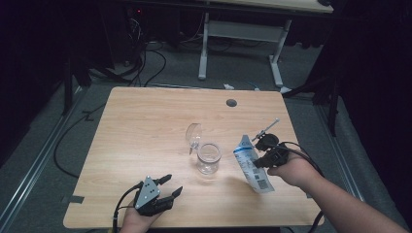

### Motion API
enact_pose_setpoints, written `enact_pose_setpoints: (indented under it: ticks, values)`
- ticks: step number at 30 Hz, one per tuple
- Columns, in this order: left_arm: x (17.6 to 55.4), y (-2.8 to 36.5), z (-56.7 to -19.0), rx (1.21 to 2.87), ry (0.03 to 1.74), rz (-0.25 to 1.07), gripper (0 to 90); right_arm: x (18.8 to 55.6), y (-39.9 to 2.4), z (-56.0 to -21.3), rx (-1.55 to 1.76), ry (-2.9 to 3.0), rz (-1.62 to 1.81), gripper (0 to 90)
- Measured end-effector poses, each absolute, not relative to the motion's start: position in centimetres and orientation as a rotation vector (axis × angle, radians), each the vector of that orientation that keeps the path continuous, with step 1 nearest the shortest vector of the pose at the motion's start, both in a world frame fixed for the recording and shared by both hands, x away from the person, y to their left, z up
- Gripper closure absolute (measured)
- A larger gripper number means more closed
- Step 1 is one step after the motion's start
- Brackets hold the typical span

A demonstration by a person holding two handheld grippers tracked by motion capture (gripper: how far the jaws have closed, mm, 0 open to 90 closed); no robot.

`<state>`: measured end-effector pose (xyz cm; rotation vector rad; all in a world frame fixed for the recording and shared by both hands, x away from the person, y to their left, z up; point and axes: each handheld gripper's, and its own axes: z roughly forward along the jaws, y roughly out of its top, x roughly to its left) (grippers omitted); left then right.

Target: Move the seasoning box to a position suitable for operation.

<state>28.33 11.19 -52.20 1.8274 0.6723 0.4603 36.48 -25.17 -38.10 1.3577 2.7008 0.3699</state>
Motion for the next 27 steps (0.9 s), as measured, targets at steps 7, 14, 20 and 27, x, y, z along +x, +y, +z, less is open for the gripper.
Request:
enact_pose_setpoints:
  ticks: [7, 14, 20, 27]
  values:
    - [28.6, 8.8, -52.3, 1.849, 0.633, 0.449, 42.8, 36.2, -24.9, -37.2, 1.375, 2.673, 0.370, 90.0]
    - [29.1, 6.5, -52.5, 1.871, 0.621, 0.393, 43.8, 35.8, -24.8, -36.7, 1.368, 2.665, 0.393, 90.0]
    - [29.2, 4.2, -52.4, 1.914, 0.573, 0.359, 44.3, 35.6, -24.5, -36.6, 1.359, 2.667, 0.391, 90.0]
    - [29.5, 1.6, -52.5, 1.933, 0.517, 0.338, 44.1, 35.2, -24.3, -36.6, 1.364, 2.671, 0.422, 90.0]
